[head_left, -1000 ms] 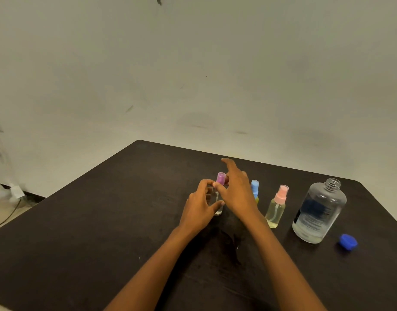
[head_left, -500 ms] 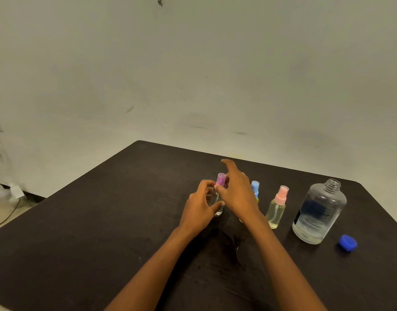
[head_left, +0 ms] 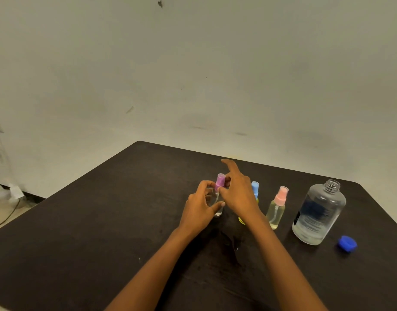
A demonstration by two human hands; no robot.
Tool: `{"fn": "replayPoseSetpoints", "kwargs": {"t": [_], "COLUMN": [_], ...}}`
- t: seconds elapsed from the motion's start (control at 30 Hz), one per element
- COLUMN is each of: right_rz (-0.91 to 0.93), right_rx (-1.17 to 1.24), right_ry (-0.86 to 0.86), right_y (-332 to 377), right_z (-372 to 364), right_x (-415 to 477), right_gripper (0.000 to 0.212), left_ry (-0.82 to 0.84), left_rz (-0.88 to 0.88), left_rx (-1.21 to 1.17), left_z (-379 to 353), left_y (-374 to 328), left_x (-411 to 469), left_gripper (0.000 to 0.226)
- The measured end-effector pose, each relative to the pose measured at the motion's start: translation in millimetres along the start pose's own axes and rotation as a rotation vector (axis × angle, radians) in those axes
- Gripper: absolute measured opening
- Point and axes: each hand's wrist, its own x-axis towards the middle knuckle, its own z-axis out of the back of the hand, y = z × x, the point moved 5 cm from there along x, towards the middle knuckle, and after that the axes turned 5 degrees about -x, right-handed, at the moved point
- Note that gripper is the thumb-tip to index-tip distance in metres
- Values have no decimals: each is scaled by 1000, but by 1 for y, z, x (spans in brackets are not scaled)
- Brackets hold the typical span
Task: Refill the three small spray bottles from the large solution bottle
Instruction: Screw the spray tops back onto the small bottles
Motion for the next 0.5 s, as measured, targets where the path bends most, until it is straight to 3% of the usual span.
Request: {"fn": "replayPoseSetpoints", "kwargs": {"t": [0.17,0.5], "right_rz": [2,-32], "right_rx": [-32,-58], "right_ry": [10,-30], "right_y": [1,4], "right_z": [0,4], "right_x": [0,-5], "right_gripper": [64,47], "left_ry": [-8,-34], "left_rz": [10,15], "left_rx": [-15,-13], "left_z": [0,-2], "left_y": [2,7], "left_x": [0,1], "left_gripper": [48,44]}}
